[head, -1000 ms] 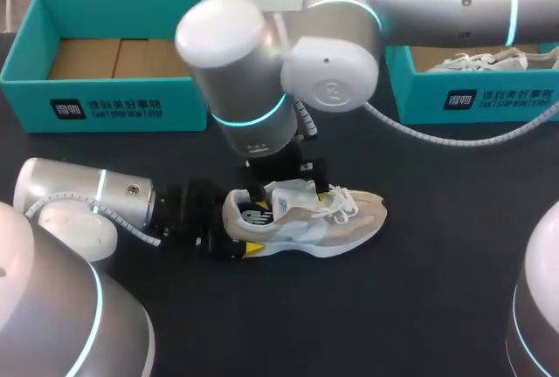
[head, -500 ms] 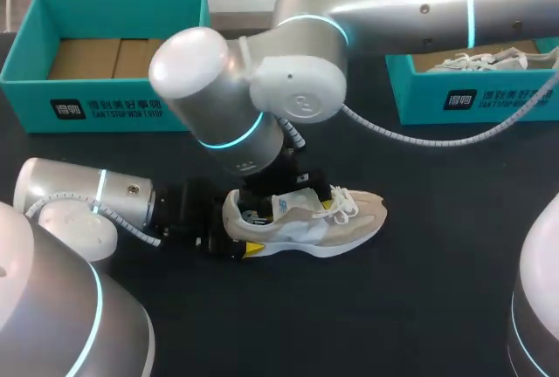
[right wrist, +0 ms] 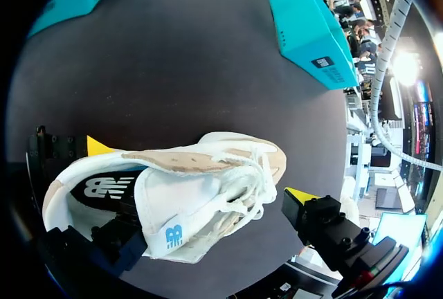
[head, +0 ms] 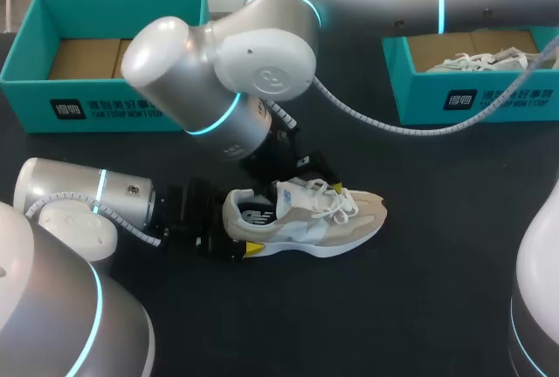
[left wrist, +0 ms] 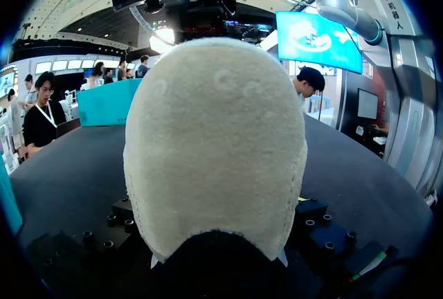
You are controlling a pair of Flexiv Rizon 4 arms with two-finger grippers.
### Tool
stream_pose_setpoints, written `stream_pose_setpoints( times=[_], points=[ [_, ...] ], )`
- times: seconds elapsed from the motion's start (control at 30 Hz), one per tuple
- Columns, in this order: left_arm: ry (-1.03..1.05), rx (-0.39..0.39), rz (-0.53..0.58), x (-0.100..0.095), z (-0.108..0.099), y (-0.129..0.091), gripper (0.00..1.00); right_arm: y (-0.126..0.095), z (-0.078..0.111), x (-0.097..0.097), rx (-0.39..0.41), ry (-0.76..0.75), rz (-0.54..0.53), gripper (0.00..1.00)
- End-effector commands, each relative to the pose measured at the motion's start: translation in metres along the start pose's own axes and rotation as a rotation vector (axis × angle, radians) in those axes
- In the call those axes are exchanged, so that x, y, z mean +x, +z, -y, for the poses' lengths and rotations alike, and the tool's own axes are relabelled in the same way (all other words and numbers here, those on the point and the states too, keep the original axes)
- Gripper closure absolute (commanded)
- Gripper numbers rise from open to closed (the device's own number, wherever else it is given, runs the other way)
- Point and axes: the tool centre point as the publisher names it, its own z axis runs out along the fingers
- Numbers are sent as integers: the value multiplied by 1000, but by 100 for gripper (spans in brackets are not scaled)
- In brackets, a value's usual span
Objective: Take the shoe out of the shoebox, open the shoe tongue, remove and reinsert the insole, then place the shoe into the shoebox
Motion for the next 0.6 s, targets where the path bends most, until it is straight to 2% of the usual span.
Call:
stream_pose_setpoints(
  times=[0.03,0.1,0.13,0.17,0.23,0.47,0.6],
  points=[
    [0,-1,1,0,-4,3,100,-5,5,-9,-3,890,0,55],
    [0,-1,1,0,-4,3,100,-9,7,-9,0,892,0,69],
    [0,-1,1,0,-4,3,100,-8,6,-12,3,891,-6,85],
    [0,-1,1,0,-4,3,100,-4,4,-16,5,880,-12,85],
    [0,-1,1,0,-4,3,100,-2,3,-18,8,868,-12,100],
    [0,-1,1,0,-4,3,100,-2,-1,-7,45,815,-103,100],
    [0,-1,1,0,-4,3,100,3,-1,-11,60,788,-122,100]
  ],
)
